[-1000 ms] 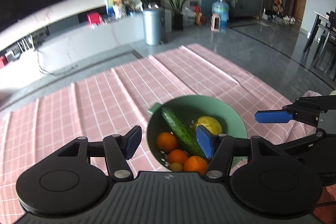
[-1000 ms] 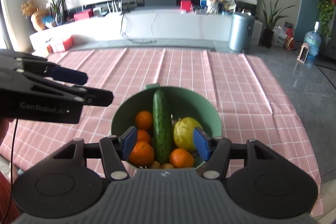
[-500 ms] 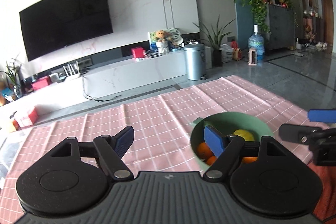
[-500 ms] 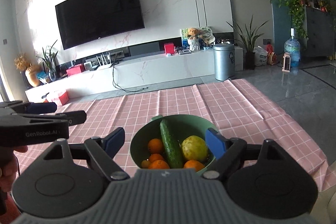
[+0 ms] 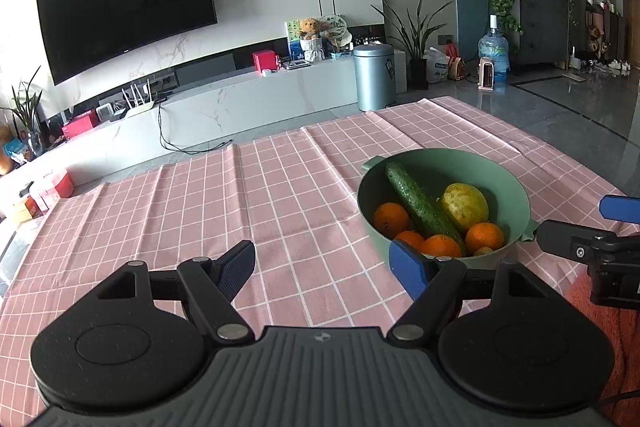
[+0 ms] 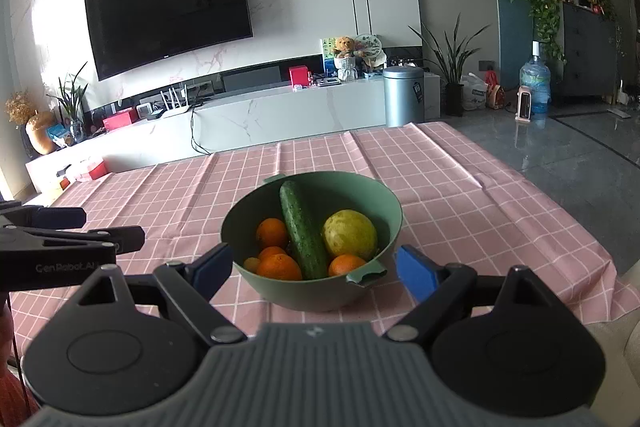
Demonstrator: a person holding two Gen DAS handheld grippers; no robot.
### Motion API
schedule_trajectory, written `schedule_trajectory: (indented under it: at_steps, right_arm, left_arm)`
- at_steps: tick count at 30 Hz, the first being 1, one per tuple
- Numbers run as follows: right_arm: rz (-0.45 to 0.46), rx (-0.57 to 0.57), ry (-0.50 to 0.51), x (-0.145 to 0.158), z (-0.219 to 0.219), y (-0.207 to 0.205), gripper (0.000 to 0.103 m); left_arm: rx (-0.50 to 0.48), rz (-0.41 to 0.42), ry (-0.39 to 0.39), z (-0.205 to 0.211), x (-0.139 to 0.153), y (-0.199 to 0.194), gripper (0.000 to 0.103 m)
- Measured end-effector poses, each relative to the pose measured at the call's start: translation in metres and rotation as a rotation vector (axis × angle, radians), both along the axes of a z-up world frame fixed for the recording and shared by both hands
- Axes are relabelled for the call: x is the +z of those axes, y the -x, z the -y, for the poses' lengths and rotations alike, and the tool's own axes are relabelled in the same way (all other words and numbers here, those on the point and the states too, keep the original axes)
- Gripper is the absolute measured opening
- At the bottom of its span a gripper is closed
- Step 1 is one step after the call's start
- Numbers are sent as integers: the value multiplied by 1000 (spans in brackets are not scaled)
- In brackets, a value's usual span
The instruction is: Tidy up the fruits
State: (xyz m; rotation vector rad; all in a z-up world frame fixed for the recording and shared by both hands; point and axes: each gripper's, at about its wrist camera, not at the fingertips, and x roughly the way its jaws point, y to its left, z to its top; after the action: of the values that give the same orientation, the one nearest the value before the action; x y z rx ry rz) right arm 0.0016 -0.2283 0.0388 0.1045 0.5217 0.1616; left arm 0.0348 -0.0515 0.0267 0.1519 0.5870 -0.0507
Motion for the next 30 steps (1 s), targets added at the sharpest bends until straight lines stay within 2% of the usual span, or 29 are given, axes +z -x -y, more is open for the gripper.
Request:
schedule_trajectory:
  at_steps: [15,30]
  right_arm:
    - [2,10,21,-13,-8,-7,85]
    - [2,13,35,-14,-10,-6,85]
  left_arm:
    - [15,-92,-7,-3,-25,0,90]
    - [29,-100,-1,-10,-24,0,90]
